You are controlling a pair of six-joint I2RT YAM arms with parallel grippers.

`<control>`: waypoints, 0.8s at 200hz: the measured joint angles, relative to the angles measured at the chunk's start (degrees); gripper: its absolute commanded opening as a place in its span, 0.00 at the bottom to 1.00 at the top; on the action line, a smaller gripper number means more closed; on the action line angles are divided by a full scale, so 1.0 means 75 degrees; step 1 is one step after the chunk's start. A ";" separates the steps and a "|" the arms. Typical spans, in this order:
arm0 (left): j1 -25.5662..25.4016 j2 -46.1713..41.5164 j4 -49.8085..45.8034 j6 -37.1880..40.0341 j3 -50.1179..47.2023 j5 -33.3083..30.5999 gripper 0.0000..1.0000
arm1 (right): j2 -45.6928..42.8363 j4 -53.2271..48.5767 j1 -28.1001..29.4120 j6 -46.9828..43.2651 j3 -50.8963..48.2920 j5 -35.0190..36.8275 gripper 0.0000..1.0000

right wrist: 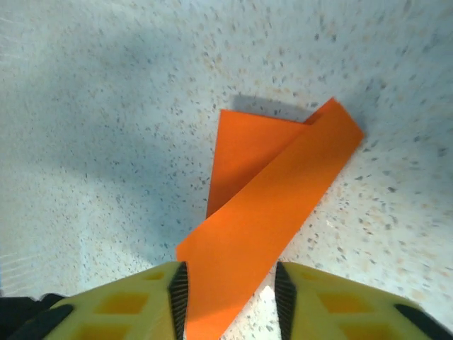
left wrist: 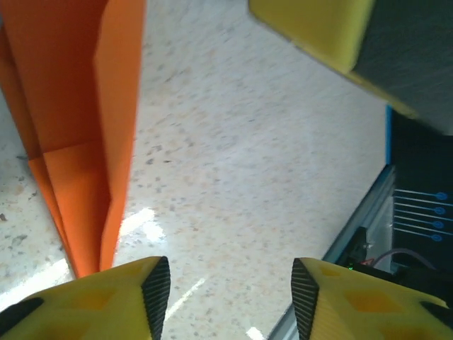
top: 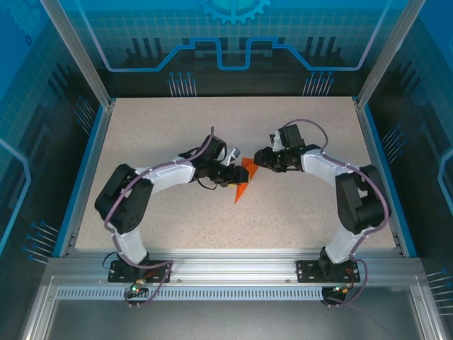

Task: Fold a paper plane with a square sheet of paper (fold left side to right side)
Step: Fold the wing for the fifth time at the center of the table, then turn over the paper plane at the center of the table.

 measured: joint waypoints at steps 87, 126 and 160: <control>0.0618 -0.2060 -0.0140 -0.0055 -0.1212 -0.2363 0.72 | 0.0854 -0.2597 0.2078 0.1137 0.1585 0.2833 0.70; 0.0627 -0.2060 -0.0294 -0.0079 -0.1309 -0.2611 0.72 | 0.1999 -0.3075 0.2299 0.1343 0.2445 0.3197 0.59; 0.0627 -0.2060 -0.0335 -0.0079 -0.1309 -0.2672 0.73 | 0.2314 -0.3395 0.2331 0.1422 0.2527 0.3261 0.38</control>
